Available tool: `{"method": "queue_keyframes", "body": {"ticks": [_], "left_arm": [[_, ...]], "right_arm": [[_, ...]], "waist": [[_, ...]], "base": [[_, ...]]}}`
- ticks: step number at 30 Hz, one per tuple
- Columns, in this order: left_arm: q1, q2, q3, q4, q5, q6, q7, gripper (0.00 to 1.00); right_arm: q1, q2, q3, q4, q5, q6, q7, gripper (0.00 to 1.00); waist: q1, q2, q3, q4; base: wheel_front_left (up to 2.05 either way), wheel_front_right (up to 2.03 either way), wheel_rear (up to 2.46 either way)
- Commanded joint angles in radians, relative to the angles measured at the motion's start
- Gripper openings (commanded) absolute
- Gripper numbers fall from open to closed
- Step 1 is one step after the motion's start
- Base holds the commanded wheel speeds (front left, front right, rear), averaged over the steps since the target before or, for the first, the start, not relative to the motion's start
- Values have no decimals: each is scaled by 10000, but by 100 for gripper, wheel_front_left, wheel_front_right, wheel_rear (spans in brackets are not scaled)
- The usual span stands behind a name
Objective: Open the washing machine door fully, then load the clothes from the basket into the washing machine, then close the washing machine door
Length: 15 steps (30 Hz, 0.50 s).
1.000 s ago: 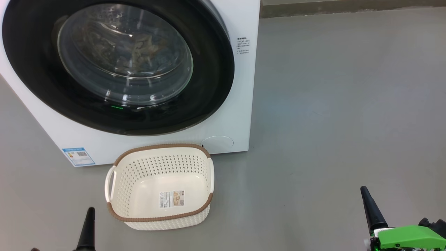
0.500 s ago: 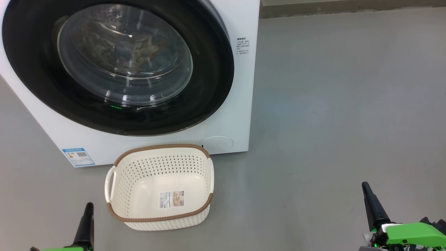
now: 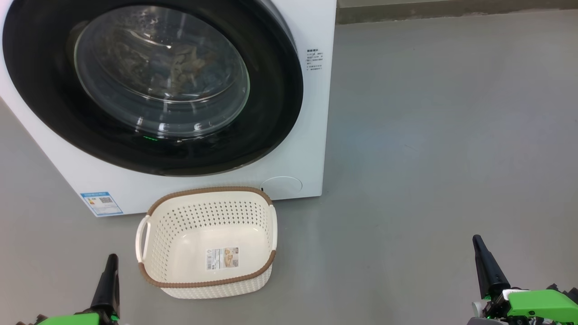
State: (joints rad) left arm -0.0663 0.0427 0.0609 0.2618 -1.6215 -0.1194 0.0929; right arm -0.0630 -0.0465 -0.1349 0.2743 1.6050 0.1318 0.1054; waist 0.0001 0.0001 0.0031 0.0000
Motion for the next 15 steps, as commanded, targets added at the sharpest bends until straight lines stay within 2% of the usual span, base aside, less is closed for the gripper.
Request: {"method": "queue_keyframes", "body": {"ticks": [1,15], "left_arm": [[-401,215,340,-173,-28,-113,51,0],[-403,193,371,-172,-2,-113,76,0]], "right_arm": [[-447,-56,226,-297,48,-11,66,0],[-448,-52,221,-296,44,-11,70,0]], "waist": [[-1,-1,0,0],[-1,-1,0,0]], "base": [[0,0,0],[0,0,0]]}}
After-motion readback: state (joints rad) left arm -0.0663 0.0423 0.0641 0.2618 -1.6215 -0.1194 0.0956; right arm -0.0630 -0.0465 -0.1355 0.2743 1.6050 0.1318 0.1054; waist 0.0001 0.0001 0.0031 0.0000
